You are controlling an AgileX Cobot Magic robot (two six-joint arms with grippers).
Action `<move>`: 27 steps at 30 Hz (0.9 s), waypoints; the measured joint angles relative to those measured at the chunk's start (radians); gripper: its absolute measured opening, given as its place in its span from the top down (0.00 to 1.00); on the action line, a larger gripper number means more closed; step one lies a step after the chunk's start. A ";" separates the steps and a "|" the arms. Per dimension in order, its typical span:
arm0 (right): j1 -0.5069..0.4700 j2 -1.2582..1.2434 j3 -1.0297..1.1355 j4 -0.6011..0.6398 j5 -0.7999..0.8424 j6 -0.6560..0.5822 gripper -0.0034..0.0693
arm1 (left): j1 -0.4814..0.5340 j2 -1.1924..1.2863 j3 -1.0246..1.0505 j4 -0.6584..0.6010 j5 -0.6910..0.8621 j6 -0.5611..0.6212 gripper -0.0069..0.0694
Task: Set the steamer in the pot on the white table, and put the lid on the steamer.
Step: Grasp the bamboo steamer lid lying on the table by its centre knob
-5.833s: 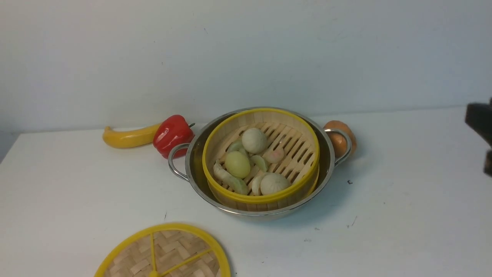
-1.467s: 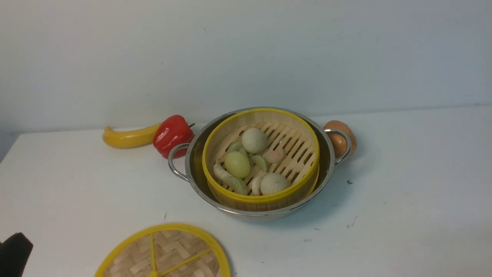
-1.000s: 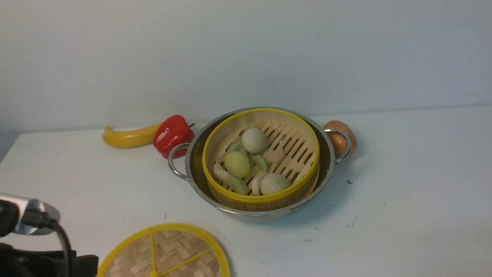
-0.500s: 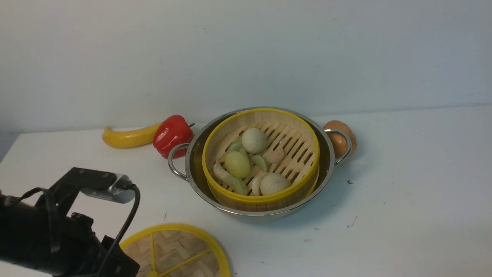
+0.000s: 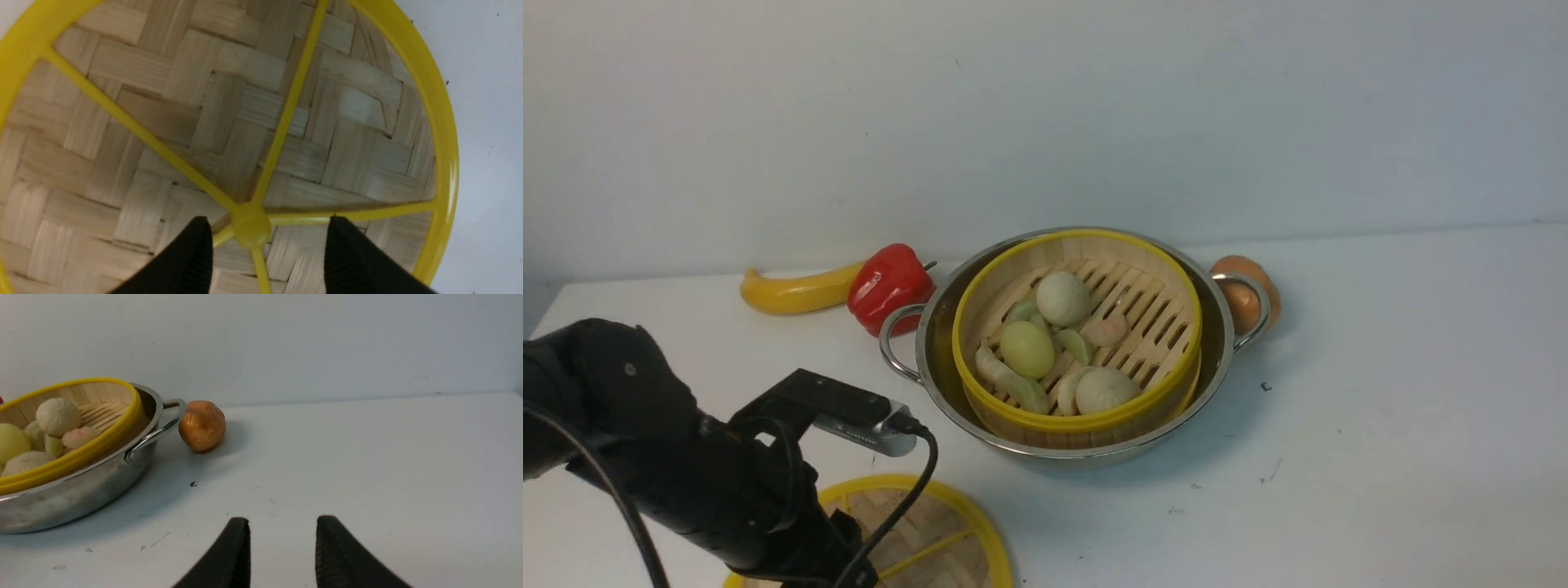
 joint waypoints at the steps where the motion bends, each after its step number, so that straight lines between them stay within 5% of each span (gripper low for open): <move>1: 0.000 0.000 0.000 0.000 0.000 0.000 0.62 | -0.008 0.011 0.000 0.000 -0.006 -0.002 0.45; 10: 0.000 0.000 0.000 0.000 0.000 0.000 0.62 | -0.020 0.087 -0.003 0.000 -0.067 -0.039 0.45; 18: 0.000 0.000 0.000 0.000 -0.001 0.000 0.62 | -0.021 0.092 -0.010 -0.002 -0.064 -0.086 0.76; 27: 0.000 0.000 0.000 0.000 -0.001 -0.001 0.62 | -0.022 0.042 -0.063 0.077 0.148 -0.096 0.76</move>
